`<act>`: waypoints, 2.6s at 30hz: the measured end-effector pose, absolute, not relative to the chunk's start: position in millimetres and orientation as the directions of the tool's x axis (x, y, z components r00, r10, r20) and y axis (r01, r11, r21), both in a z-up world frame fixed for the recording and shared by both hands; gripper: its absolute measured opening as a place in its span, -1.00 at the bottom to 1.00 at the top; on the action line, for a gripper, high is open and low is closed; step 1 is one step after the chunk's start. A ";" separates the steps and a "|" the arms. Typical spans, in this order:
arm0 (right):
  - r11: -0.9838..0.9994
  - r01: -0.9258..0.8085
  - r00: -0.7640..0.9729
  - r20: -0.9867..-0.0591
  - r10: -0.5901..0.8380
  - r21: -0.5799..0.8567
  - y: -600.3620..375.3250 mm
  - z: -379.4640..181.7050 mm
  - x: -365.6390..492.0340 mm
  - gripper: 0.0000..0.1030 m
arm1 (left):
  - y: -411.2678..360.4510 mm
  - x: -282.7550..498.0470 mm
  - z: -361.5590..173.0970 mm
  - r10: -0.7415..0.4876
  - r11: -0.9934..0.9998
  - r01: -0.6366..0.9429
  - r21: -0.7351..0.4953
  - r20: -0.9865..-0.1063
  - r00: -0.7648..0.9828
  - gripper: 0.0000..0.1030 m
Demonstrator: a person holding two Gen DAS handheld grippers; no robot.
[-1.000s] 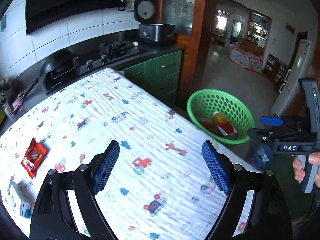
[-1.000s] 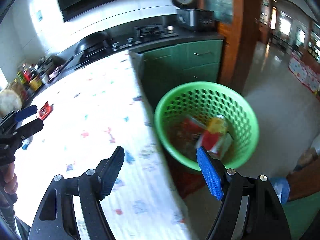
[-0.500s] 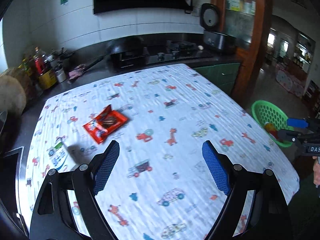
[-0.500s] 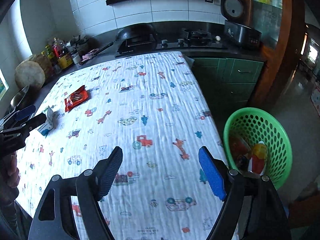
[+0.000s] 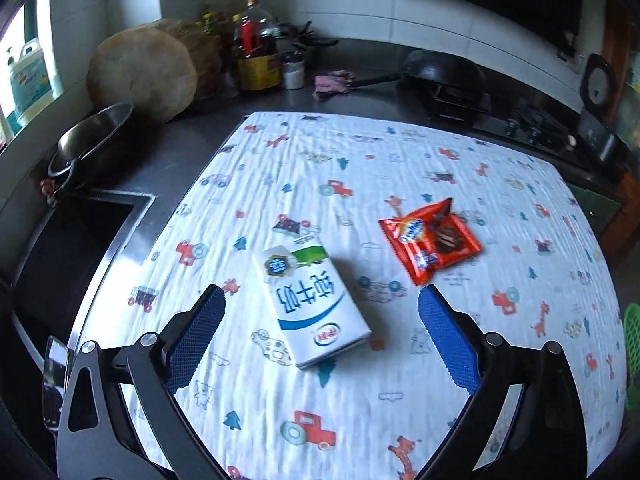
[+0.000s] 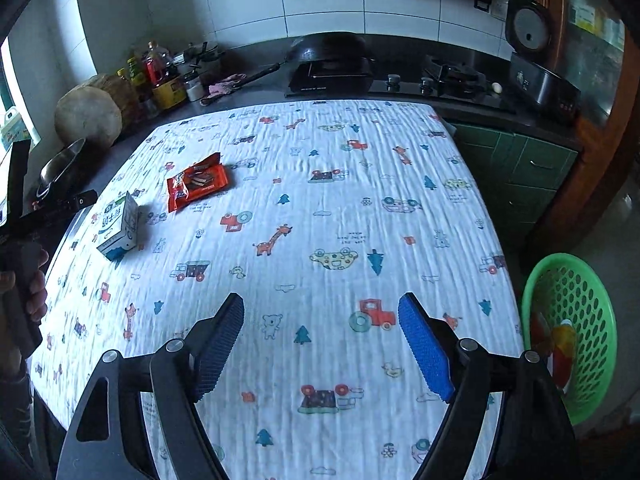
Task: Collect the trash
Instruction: 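Grasp the white milk carton with the left gripper and lift it, then grasp the orange wafer packet with the right gripper while the left gripper holds the carton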
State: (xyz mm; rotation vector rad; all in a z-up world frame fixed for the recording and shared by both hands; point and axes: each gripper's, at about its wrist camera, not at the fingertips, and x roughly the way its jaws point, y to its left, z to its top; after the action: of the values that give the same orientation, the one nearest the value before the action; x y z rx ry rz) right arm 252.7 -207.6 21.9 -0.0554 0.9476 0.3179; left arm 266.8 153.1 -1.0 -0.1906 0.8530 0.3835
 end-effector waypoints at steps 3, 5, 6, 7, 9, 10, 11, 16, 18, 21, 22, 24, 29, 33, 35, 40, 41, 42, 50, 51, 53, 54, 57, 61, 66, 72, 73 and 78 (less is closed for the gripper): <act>0.946 -0.313 0.524 -0.814 0.250 0.090 -193.2 17.8 263.9 0.49 | 174.7 279.6 -15.9 0.231 0.892 -0.449 -0.053 -0.801 0.552 0.86; 0.943 -0.321 0.516 -0.818 0.253 0.089 -184.9 15.2 271.1 0.49 | 179.8 287.3 -25.4 0.221 0.882 -0.467 -0.063 -0.820 0.528 0.86; 0.941 -0.326 0.511 -0.820 0.258 0.093 -180.8 14.1 275.0 0.49 | 181.9 291.9 -29.8 0.211 0.881 -0.469 -0.069 -0.828 0.519 0.86; 0.939 -0.332 0.506 -0.822 0.261 0.094 -175.3 12.7 279.3 0.49 | 182.9 296.5 -34.4 0.201 0.880 -0.469 -0.073 -0.837 0.509 0.86; 0.935 -0.342 0.498 -0.826 0.263 0.092 -165.3 10.7 286.9 0.49 | 183.4 304.1 -41.5 0.188 0.876 -0.475 -0.081 -0.850 0.492 0.84; 0.933 -0.347 0.493 -0.829 0.265 0.092 -159.7 9.4 291.0 0.49 | 184.2 307.9 -45.4 0.183 0.873 -0.481 -0.085 -0.856 0.484 0.83; 0.931 -0.353 0.487 -0.831 0.269 0.094 -154.4 8.1 294.7 0.49 | 185.6 311.0 -48.8 0.177 0.871 -0.483 -0.089 -0.861 0.478 0.79; 0.919 -0.375 0.453 -0.841 0.294 0.119 -127.7 0.4 316.1 0.49 | 184.8 323.8 -65.8 0.132 0.874 -0.474 -0.108 -0.885 0.446 0.62; 0.915 -0.386 0.446 -0.845 0.295 0.115 -116.4 -2.8 324.5 0.49 | 182.9 326.7 -70.2 0.129 0.879 -0.466 -0.104 -0.888 0.442 0.60; 0.906 -0.405 0.432 -0.848 0.306 0.121 -99.0 -7.1 335.1 0.53 | 185.4 329.2 -74.4 0.121 0.883 -0.458 -0.105 -0.891 0.437 0.43; 0.903 -0.413 0.430 -0.847 0.311 0.121 -93.2 -8.2 338.2 0.56 | 187.2 329.9 -76.4 0.117 0.884 -0.456 -0.105 -0.894 0.432 0.37; 0.896 -0.427 0.426 -0.848 0.316 0.120 -81.8 -10.7 344.3 0.57 | 190.5 331.8 -80.3 0.104 0.885 -0.452 -0.112 -0.898 0.427 0.37; 0.878 -0.464 0.409 -0.850 0.331 0.118 -54.3 -19.3 359.4 0.62 | 196.4 334.3 -88.7 0.074 0.884 -0.449 -0.133 -0.908 0.413 0.35; 0.862 -0.493 0.391 -0.855 0.342 0.119 -34.5 -29.1 373.0 0.63 | 193.4 331.1 -86.5 0.079 0.910 -0.400 -0.110 -0.901 0.427 0.29; 0.857 -0.499 0.383 -0.854 0.353 0.130 -26.0 -33.5 378.4 0.65 | 195.6 326.0 -84.4 0.051 0.913 -0.385 -0.135 -0.898 0.436 0.27; 0.837 -0.525 0.359 -0.852 0.381 0.153 -0.9 -44.6 395.5 0.72 | 200.2 312.5 -77.6 0.037 0.925 -0.354 -0.142 -0.890 0.454 0.24; 0.831 -0.534 0.354 -0.853 0.384 0.153 5.7 -46.7 399.5 0.72 | 200.8 309.5 -76.4 0.038 0.928 -0.347 -0.138 -0.889 0.455 0.24; 0.827 -0.541 0.349 -0.854 0.386 0.152 11.5 -48.8 403.2 0.72 | 201.3 307.2 -75.5 0.036 0.930 -0.340 -0.137 -0.888 0.458 0.24; 0.823 -0.551 0.340 -0.862 0.376 0.142 44.2 -66.0 431.4 0.75 | 209.3 298.0 -74.9 0.024 0.935 -0.324 -0.144 -0.886 0.463 0.24; 0.825 -0.546 0.337 -0.863 0.376 0.146 46.3 -68.7 434.8 0.75 | 209.6 297.0 -74.8 0.021 0.936 -0.321 -0.146 -0.885 0.465 0.24; 0.828 -0.540 0.332 -0.866 0.375 0.152 49.8 -74.0 440.7 0.76 | 209.5 296.0 -74.9 0.019 0.938 -0.316 -0.146 -0.885 0.466 0.24; 0.828 -0.540 0.328 -0.869 0.370 0.149 51.5 -76.4 442.3 0.76 | 209.0 295.8 -75.2 0.017 0.938 -0.313 -0.147 -0.885 0.466 0.24; 0.828 -0.548 0.331 -0.878 0.345 0.119 57.5 -83.7 444.9 0.77 | 208.7 295.2 -76.7 0.002 0.940 -0.303 -0.157 -0.885 0.466 0.24; 0.828 -0.553 0.347 -0.879 0.327 0.090 63.1 -89.6 444.5 0.80 | 208.6 295.8 -78.0 0.003 0.943 -0.296 -0.152 -0.885 0.465 0.24; 0.832 -0.549 0.359 -0.876 0.323 0.082 63.1 -95.0 451.0 0.84 | 209.2 296.2 -78.6 0.005 0.945 -0.293 -0.147 -0.887 0.462 0.24; 0.831 -0.551 0.365 -0.874 0.321 0.076 64.7 -95.8 449.1 0.83 | 210.5 295.8 -80.9 0.003 0.945 -0.291 -0.146 -0.889 0.458 0.24; 0.835 -0.544 0.365 -0.872 0.325 0.084 63.4 -95.4 449.2 0.83 | 211.5 295.7 -81.0 0.005 0.945 -0.293 -0.146 -0.890 0.457 0.24; 0.833 -0.545 0.360 -0.871 0.333 0.094 59.0 -92.3 444.6 0.70 | 217.2 293.7 -82.6 0.004 0.940 -0.307 -0.152 -0.891 0.453 0.24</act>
State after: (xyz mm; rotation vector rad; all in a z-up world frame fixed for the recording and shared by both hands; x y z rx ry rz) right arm 444.6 59.0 -92.3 -0.2263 1.0613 0.5720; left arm 293.7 217.2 -82.6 -0.3110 1.0880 0.1958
